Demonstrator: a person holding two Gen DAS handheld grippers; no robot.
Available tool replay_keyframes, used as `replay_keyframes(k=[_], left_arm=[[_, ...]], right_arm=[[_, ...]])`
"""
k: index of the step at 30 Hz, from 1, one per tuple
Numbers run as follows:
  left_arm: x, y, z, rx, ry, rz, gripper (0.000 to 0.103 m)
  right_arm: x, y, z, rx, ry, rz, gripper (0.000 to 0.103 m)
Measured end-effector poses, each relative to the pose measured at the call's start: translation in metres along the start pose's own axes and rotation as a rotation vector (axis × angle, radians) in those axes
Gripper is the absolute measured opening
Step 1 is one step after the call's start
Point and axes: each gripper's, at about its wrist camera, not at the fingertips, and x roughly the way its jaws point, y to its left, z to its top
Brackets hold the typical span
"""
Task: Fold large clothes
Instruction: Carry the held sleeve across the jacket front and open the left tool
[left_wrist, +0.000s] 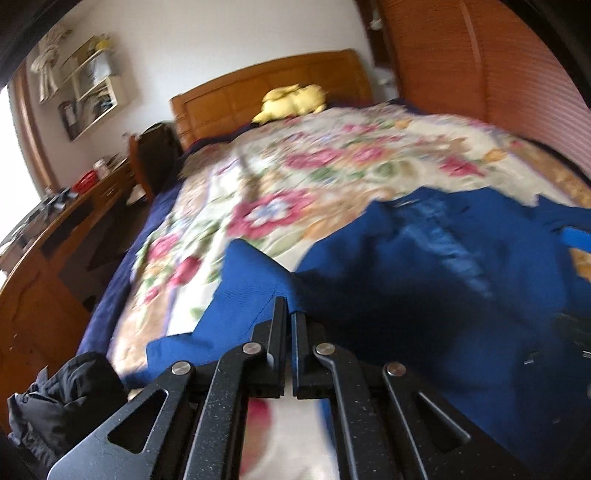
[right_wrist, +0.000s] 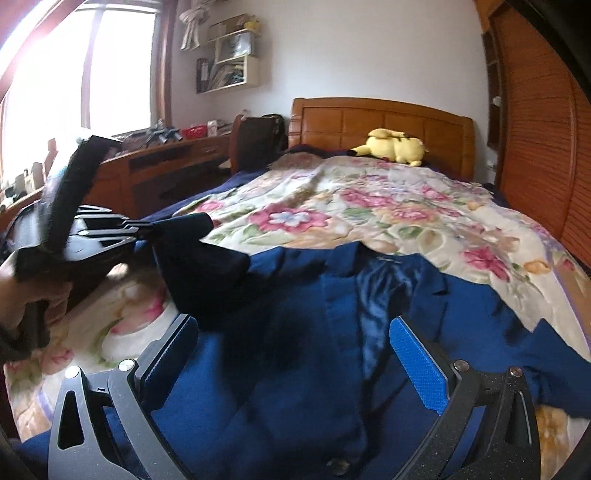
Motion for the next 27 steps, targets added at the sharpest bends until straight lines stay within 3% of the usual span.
replay_keyframes(k=[3, 7, 9, 11, 13, 15, 18, 27], left_arm=[[-0.015, -0.021, 0.000, -0.012, -0.015, -0.041, 0.003], [-0.024, -0.030, -0.019, -0.048, -0.014, -0.090, 0.018], [-0.028, -0.027, -0.028, -0.076, -0.019, -0.104, 0.034], [-0.036, -0.020, -0.040, -0.113, -0.039, -0.128, 0.040], [-0.044, -0.016, -0.048, -0.125, -0.054, -0.105, 0.049], [-0.054, -0.012, -0.057, -0.122, -0.080, -0.078, 0.070], [-0.065, 0.000, -0.072, -0.141, -0.097, -0.065, 0.080], [-0.072, 0.038, -0.125, -0.259, -0.085, -0.061, 0.081]], right_arm=[[-0.003, -0.004, -0.001, 0.019, 0.001, -0.016, 0.103], [-0.004, -0.004, -0.002, 0.037, 0.006, -0.018, 0.103], [-0.004, 0.000, -0.002, 0.035, 0.008, -0.019, 0.103], [-0.003, 0.002, 0.000, 0.034, 0.010, -0.017, 0.103], [-0.003, 0.007, -0.001, 0.027, 0.012, -0.018, 0.103], [-0.002, 0.002, 0.003, 0.024, 0.015, -0.013, 0.103], [0.004, 0.003, 0.005, 0.020, 0.021, 0.000, 0.103], [0.014, 0.011, 0.009, -0.034, 0.021, 0.040, 0.103]])
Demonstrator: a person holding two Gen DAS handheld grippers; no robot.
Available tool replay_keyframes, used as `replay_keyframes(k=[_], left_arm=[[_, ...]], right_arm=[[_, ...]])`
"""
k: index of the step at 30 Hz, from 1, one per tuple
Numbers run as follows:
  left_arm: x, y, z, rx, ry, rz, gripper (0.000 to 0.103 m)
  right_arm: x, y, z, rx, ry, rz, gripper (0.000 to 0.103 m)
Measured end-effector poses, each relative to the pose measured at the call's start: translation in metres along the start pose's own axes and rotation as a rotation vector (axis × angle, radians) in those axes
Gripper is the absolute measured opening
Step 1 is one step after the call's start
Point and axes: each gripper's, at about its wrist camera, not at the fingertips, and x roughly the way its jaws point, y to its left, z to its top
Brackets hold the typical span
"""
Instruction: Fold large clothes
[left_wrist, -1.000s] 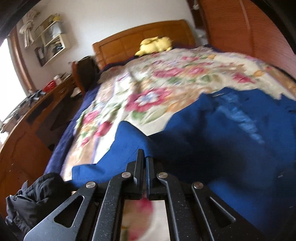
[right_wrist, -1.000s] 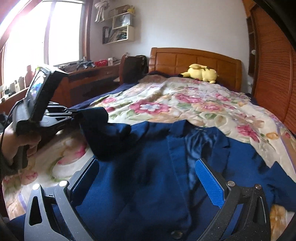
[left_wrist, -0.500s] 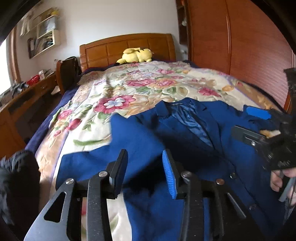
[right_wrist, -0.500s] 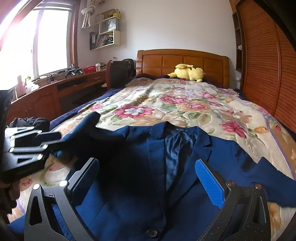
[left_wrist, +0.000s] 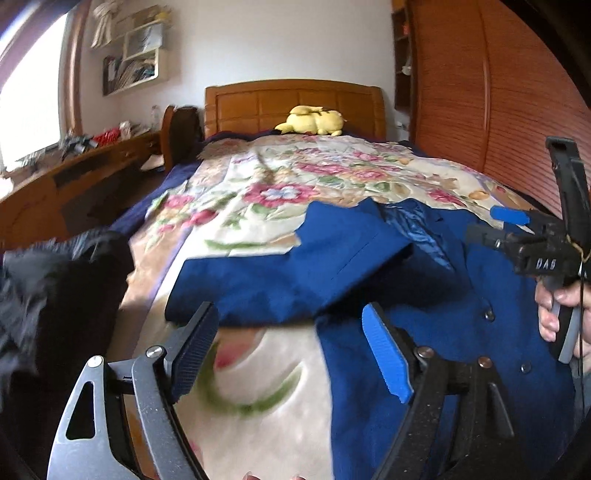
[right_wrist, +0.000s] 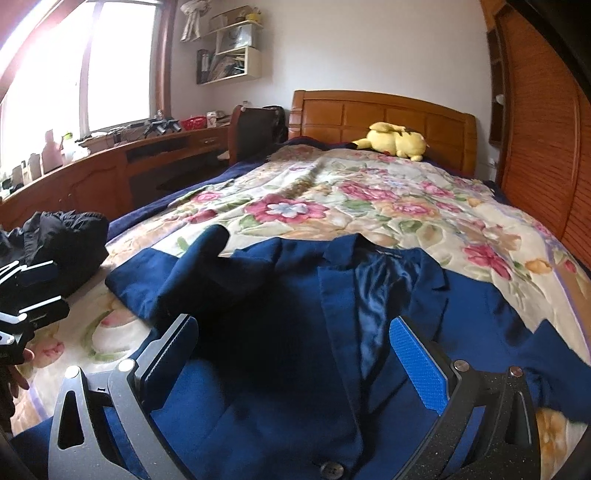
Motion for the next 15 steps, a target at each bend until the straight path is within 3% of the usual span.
replay_keyframes(k=[8, 15], left_arm=[[-0.010, 0.028, -0.022, -0.034, -0.005, 0.021, 0.082], [-0.021, 0.051, -0.032, -0.023, -0.010, 0.034, 0.082]], right_arm=[[-0.001, 0.007, -0.005, 0.001, -0.009, 0.084, 0.103], [-0.005, 0.025, -0.008, -0.038, -0.008, 0.097, 0.103]])
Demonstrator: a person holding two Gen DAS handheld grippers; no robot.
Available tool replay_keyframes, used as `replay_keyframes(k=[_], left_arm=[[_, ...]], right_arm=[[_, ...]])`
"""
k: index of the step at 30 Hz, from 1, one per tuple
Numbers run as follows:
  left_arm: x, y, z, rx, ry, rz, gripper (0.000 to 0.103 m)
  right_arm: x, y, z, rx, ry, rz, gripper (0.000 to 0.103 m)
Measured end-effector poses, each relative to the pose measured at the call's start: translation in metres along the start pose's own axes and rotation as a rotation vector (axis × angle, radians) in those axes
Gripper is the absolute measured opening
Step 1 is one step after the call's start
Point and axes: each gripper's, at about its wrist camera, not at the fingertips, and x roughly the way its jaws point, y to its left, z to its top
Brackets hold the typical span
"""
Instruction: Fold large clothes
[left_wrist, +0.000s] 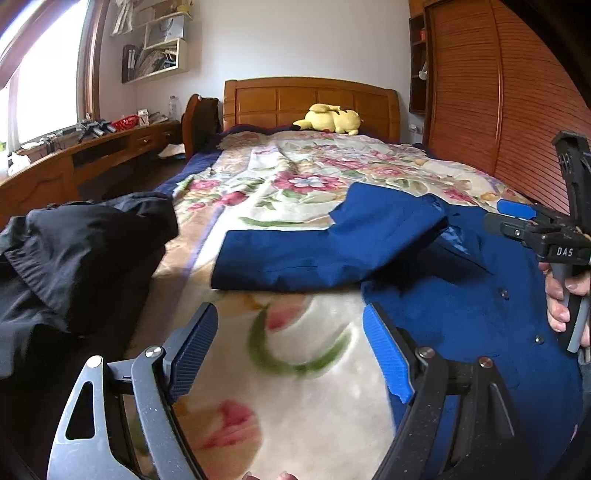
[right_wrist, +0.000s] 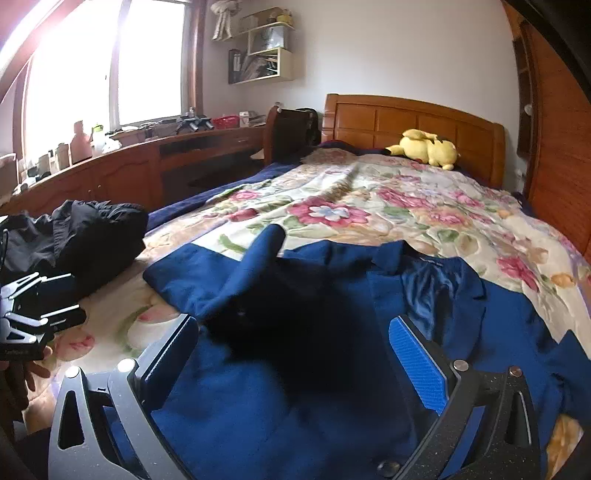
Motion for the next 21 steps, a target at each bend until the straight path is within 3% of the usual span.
replay_keyframes(k=[5, 11, 21], left_arm=[[-0.004, 0.024, -0.004, -0.050, 0.002, 0.007, 0.082], [-0.010, 0.041, -0.007, -0.049, -0.007, 0.042, 0.082], [-0.013, 0.055, -0.010, -0.066, -0.010, 0.035, 0.082]], right_arm=[[0.011, 0.027, 0.013, -0.032, 0.007, 0.068, 0.102], [0.061, 0.068, 0.036, -0.133, 0.077, 0.115, 0.098], [0.175, 0.097, 0.022, -0.209, 0.339, 0.136, 0.086]])
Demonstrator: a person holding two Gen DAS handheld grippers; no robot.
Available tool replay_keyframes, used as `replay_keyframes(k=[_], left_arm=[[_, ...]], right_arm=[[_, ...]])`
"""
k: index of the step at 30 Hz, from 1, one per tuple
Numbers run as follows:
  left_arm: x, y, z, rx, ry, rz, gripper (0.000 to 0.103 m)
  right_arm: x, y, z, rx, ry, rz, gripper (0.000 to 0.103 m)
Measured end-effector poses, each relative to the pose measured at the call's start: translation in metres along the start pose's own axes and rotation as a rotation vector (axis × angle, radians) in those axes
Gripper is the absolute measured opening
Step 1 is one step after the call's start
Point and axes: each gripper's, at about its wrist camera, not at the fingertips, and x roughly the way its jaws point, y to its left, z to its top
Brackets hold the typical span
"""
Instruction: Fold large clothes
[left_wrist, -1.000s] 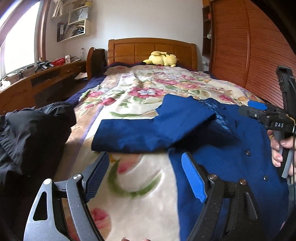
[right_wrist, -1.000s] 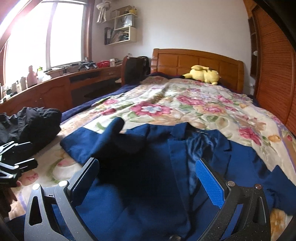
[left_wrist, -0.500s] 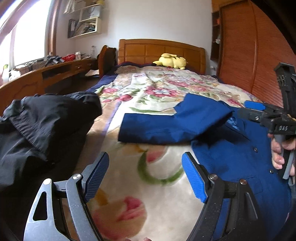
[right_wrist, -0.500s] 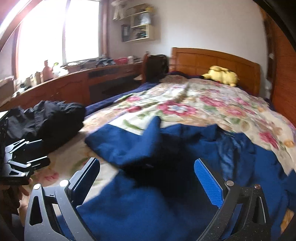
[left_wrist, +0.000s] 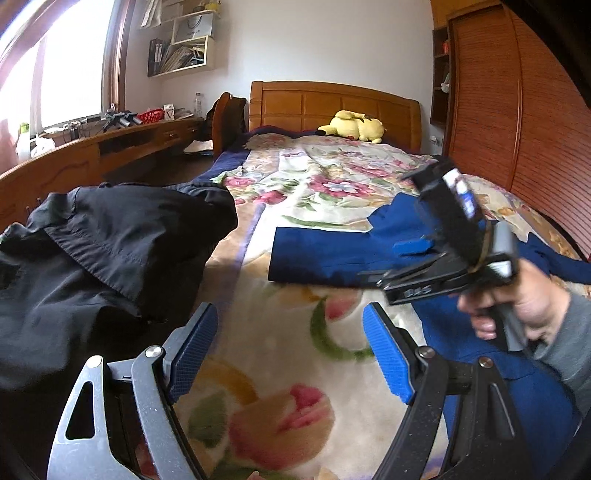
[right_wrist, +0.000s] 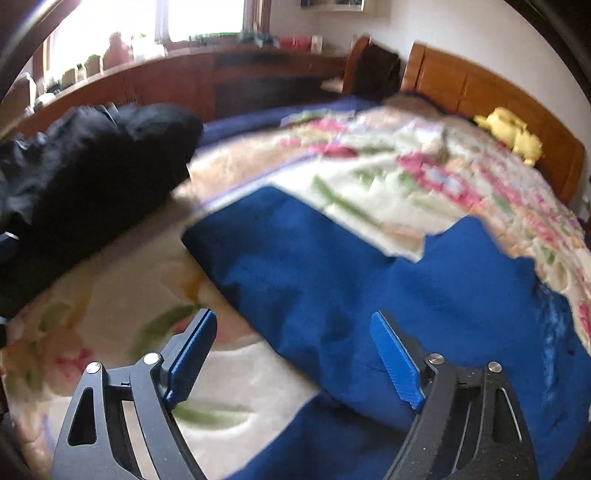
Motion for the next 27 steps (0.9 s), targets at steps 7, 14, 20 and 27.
replay_keyframes(k=[7, 14, 20, 27], left_arm=[[0.003, -0.002, -0.002, 0.002, 0.007, -0.021, 0.082], [0.003, -0.016, 0.005, -0.014, -0.001, -0.067, 0.082], [0.000, -0.041, 0.009, 0.015, -0.007, -0.093, 0.082], [-0.006, -0.075, 0.016, 0.045, -0.023, -0.124, 0.082]], right_arm=[[0.041, -0.015, 0.001, 0.014, 0.100, -0.029, 0.068], [0.017, -0.023, 0.018, 0.042, 0.016, -0.002, 0.008], [-0.074, -0.062, 0.011, 0.076, -0.142, -0.059, 0.007], [-0.158, -0.112, -0.044, 0.207, -0.224, -0.261, 0.007]])
